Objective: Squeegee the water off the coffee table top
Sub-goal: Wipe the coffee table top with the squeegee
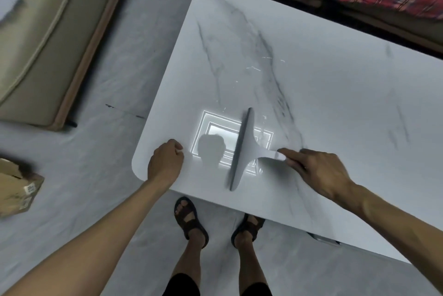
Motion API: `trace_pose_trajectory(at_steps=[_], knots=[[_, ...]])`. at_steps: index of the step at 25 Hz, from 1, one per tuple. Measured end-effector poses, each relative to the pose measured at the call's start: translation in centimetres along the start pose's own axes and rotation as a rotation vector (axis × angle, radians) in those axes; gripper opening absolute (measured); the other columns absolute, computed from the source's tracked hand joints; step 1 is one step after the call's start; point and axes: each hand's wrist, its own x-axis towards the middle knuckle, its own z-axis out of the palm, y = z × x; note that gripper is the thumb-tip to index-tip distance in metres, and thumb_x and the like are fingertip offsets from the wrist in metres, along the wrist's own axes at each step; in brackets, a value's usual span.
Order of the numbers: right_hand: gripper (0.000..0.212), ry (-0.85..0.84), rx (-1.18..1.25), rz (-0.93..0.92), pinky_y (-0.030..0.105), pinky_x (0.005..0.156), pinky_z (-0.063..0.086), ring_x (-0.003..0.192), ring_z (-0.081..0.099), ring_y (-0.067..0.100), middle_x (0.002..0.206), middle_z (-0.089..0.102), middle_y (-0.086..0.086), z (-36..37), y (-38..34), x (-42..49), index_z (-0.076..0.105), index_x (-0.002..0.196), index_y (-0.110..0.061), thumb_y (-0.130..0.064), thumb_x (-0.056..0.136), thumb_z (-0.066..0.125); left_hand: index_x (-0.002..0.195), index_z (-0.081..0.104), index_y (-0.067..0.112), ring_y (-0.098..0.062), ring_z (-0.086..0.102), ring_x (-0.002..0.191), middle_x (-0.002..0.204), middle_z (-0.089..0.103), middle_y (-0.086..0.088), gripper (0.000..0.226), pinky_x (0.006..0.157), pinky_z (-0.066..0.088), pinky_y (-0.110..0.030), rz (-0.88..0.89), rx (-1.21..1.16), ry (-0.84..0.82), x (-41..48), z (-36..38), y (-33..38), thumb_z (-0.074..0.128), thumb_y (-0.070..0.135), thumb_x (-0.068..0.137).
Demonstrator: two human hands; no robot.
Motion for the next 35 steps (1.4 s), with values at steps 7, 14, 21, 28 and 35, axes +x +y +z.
trace_pose_trajectory(at_steps=[7,14,21,28,35], knots=[[0.039,-0.215,0.029,-0.443,0.033,0.065,0.045,0.093,0.061,0.028,0.102,0.061,-0.001,2.1,-16.1,10.3,0.040,0.137,-0.048,-0.051,0.100,0.025,0.111,0.058,0.014,-0.024,0.058,0.094,0.115,0.062,-0.008,0.022,0.075,0.044,-0.031,-0.099,-0.040,0.154,2.3,-5.2,-6.4,0.044,0.013,0.094],[0.036,-0.161,-0.025,-0.514,0.023,0.046,0.012,0.088,0.062,0.023,0.095,0.061,-0.004,2.9,-16.9,17.7,0.040,0.134,-0.053,-0.051,0.101,0.026,0.130,0.045,0.013,-0.026,0.051,0.117,0.135,0.050,-0.008,0.039,0.091,0.041,-0.033,-0.123,-0.006,0.117,4.0,-4.7,-7.3,0.050,0.011,0.091],[0.041,-0.107,0.088,-0.220,0.034,0.065,0.048,0.080,0.061,0.020,0.079,0.047,-0.012,-1.6,0.9,16.4,0.023,0.133,-0.066,-0.061,0.095,0.011,0.132,0.041,0.019,-0.014,0.048,0.093,0.133,0.050,-0.003,0.043,0.077,0.038,-0.027,-0.115,-0.065,0.006,6.2,-1.1,2.9,0.051,0.014,0.090],[0.041,-0.062,0.039,-0.022,0.028,0.054,0.038,0.070,0.060,0.017,0.073,0.053,-0.010,-4.4,14.1,10.4,0.023,0.133,-0.062,-0.059,0.093,0.011,0.131,0.043,0.018,-0.026,0.058,0.106,0.132,0.052,-0.004,0.044,0.080,0.041,-0.029,-0.056,-0.087,-0.078,8.2,2.7,12.8,0.053,0.014,0.088],[0.035,0.012,0.157,0.028,0.032,0.064,0.043,0.083,0.063,0.022,0.085,0.064,-0.009,-8.3,10.6,17.0,0.042,0.129,-0.054,-0.054,0.097,0.026,0.128,0.043,0.023,-0.029,0.060,0.095,0.116,0.061,-0.008,0.043,0.075,0.046,-0.032,-0.125,-0.223,0.028,10.3,1.7,13.9,0.050,0.009,0.087]])
